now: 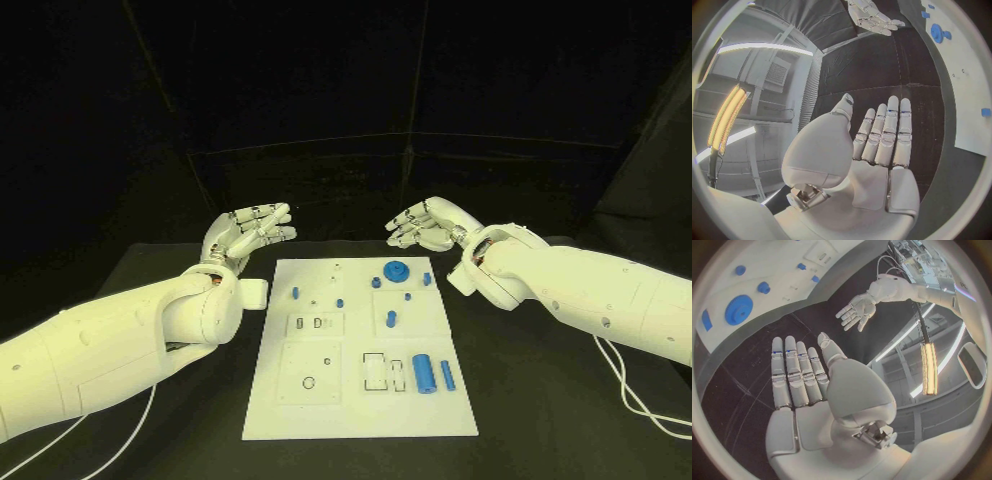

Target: Assemble the parts on the task board

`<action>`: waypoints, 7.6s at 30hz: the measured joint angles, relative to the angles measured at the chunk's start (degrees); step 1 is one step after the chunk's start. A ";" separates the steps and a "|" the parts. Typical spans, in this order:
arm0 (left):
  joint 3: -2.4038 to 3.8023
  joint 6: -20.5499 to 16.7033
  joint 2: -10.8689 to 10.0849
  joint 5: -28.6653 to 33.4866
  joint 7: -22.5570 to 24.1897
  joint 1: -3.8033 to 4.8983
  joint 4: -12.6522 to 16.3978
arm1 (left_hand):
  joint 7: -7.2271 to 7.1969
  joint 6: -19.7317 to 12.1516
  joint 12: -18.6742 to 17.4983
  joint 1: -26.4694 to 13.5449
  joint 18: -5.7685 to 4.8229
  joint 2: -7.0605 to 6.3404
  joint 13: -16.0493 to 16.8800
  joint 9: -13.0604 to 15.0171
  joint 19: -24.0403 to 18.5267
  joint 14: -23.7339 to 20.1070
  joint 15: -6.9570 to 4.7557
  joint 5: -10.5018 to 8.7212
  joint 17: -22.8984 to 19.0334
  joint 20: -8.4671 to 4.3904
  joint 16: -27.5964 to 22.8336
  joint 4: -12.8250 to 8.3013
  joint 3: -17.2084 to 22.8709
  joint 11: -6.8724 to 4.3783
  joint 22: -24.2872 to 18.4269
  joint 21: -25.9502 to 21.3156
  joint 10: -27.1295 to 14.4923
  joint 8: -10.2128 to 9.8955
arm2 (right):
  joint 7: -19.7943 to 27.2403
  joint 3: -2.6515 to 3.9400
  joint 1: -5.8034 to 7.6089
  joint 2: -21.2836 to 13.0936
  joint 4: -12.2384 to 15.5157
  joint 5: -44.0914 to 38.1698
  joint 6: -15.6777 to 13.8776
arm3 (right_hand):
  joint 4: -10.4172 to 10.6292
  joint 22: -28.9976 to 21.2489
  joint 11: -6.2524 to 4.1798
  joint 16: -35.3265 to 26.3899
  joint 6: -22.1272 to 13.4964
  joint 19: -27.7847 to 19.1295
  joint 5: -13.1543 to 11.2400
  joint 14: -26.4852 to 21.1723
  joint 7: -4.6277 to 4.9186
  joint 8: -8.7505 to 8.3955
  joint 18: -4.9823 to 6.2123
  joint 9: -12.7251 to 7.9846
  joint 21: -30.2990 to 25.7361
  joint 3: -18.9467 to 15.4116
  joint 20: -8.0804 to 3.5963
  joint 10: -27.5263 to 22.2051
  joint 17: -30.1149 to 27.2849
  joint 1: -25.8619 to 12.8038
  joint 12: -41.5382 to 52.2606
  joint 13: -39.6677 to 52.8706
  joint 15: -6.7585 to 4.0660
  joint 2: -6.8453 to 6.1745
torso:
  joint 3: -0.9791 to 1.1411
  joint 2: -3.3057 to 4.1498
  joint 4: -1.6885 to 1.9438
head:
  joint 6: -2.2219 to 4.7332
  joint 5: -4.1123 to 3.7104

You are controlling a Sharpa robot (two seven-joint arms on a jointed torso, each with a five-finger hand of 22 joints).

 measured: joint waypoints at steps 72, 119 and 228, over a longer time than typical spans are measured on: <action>-0.02 6.54 -6.38 -2.13 -1.58 -0.05 12.79 | 0.45 3.75 0.20 0.79 -0.04 0.79 -0.20 -0.30 4.70 4.45 -1.63 0.00 1.79 -1.71 -0.28 -3.31 -0.18 -1.44 -0.66 0.80 3.92 1.14 | -19.63 1.06 1.84 2.99 2.81 -43.66 12.77 | -3.19 53.93 -4.19 55.62 10.16 21.89 -4.89 19.31 -3.40 -4.48 -3.65 -0.17 56.40 11.21 -6.38 8.85 45.95 -0.35 -4.10 0.30 -6.04 1.26 | -0.52 7.39 2.70 | 0.71 -2.33; -0.02 7.54 -5.58 -2.16 -1.96 0.03 12.39 | 0.45 3.75 -0.47 0.49 -0.06 0.49 -0.18 -0.28 4.70 4.14 -1.32 0.00 1.94 -1.71 -1.45 -3.92 -0.48 -1.27 -1.31 0.13 3.74 1.14 | -22.06 1.64 1.78 14.55 -7.22 -40.29 1.86 | -1.30 56.27 -4.07 58.52 10.79 22.39 -6.71 19.30 -3.27 -5.02 -3.62 -0.11 58.14 20.96 -6.05 9.12 47.35 -4.09 -4.62 0.36 -6.04 -3.21 | -0.84 8.04 3.58 | 1.53 -2.02; -0.03 9.93 -6.26 -2.20 -3.74 0.28 12.03 | 0.45 3.75 -0.70 0.30 -0.07 0.69 -0.19 -0.31 4.70 3.93 -1.12 0.00 1.98 -1.71 -2.00 -4.07 -0.64 -1.27 -1.55 -0.11 3.75 1.14 | -29.19 3.67 2.45 0.54 0.72 -32.23 13.25 | 24.58 65.14 -4.90 74.55 0.51 29.23 -0.55 19.50 -2.97 -1.59 -5.85 0.15 62.91 -1.65 -6.16 16.92 70.40 9.55 60.87 63.53 -6.64 -9.14 | -0.42 8.05 2.07 | 1.69 -2.75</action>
